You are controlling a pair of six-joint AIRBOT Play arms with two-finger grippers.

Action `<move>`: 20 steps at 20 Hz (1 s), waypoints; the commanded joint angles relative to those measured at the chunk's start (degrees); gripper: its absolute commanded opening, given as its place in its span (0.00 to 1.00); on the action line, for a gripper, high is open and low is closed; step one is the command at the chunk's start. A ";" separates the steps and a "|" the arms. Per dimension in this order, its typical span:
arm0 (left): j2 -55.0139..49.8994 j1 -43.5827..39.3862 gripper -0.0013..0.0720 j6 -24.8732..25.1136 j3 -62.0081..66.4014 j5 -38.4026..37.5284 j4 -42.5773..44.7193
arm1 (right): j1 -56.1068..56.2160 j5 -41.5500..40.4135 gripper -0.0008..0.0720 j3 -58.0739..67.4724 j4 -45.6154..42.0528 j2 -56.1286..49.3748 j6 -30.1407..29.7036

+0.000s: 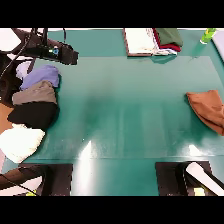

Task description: Fold the shirts.

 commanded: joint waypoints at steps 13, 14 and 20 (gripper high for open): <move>-0.04 -0.02 0.06 0.44 -0.02 0.20 0.39 | 14.45 4.35 0.71 13.84 19.63 3.58 -1.36; -0.04 -0.02 0.05 0.42 -0.02 0.11 0.85 | 19.89 3.74 0.63 13.84 20.90 3.34 -1.40; -0.02 -0.02 0.06 0.39 -0.02 0.35 0.55 | 46.82 1.66 0.60 13.84 20.83 -2.05 -1.44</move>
